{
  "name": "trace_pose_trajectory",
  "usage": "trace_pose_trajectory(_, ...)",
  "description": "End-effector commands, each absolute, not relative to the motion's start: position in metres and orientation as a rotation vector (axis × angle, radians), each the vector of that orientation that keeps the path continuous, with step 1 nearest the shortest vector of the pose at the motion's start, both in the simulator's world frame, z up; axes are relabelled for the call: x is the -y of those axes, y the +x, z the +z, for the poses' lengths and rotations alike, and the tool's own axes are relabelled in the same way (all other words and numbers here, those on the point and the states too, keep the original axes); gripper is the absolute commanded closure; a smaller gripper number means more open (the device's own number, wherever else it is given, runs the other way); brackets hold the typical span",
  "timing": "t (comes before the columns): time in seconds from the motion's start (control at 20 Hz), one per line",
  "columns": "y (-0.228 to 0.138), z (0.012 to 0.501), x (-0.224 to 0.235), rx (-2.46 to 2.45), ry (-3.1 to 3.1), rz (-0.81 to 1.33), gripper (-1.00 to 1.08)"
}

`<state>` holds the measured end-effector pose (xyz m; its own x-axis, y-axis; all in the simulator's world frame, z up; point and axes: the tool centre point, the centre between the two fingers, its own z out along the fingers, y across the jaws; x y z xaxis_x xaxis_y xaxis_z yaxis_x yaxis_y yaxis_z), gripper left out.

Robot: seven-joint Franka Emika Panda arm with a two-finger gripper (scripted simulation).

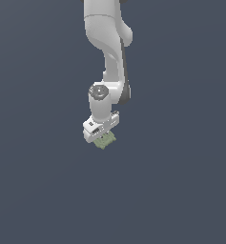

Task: Pick up the object and move it to a goal position.

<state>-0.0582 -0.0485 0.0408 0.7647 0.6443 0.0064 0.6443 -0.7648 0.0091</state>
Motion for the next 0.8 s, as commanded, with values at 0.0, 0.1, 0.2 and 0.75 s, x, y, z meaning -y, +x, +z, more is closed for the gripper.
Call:
trace_pose_trajectory(0.0,-0.059,0.048,0.049,-1.073,2.947,0.009,1.08)
trace_pose_trajectory(0.1,-0.059,0.057,0.047,-1.074,2.947,0.008,1.08)
trace_pose_trajectory(0.2,-0.059,0.069,0.046,-1.074,2.947,0.008,1.08)
trace_pose_trajectory(0.75,-0.059,0.172,0.034,-1.076,2.947,0.006,1.08)
